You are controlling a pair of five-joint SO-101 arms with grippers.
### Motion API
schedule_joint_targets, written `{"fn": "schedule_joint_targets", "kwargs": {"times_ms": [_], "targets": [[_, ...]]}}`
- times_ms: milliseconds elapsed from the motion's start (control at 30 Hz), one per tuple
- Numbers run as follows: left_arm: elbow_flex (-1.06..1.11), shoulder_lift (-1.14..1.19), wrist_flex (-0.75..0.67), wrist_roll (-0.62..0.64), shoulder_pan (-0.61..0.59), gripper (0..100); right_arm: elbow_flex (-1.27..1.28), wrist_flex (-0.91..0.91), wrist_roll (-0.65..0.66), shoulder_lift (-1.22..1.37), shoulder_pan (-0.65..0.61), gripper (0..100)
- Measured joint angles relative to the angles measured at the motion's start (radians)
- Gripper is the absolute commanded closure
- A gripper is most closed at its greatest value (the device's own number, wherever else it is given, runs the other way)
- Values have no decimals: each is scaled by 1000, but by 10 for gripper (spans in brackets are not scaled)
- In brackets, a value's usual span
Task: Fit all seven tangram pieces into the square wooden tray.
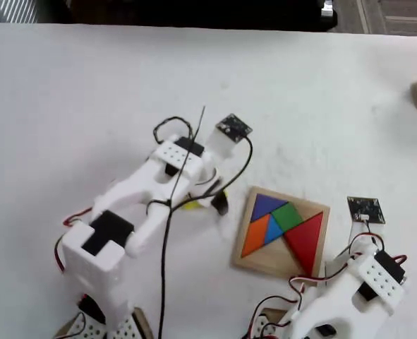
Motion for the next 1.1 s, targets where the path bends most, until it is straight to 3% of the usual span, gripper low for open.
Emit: {"fn": "schedule_joint_targets", "kwargs": {"times_ms": [167, 500, 1100], "targets": [[-68, 58, 14, 91, 0, 661, 0, 0, 0, 0, 0, 981], [-390, 264, 241, 186, 0, 742, 0, 0, 0, 0, 0, 981], [-402, 267, 242, 183, 3, 745, 0, 0, 0, 0, 0, 981]]}}
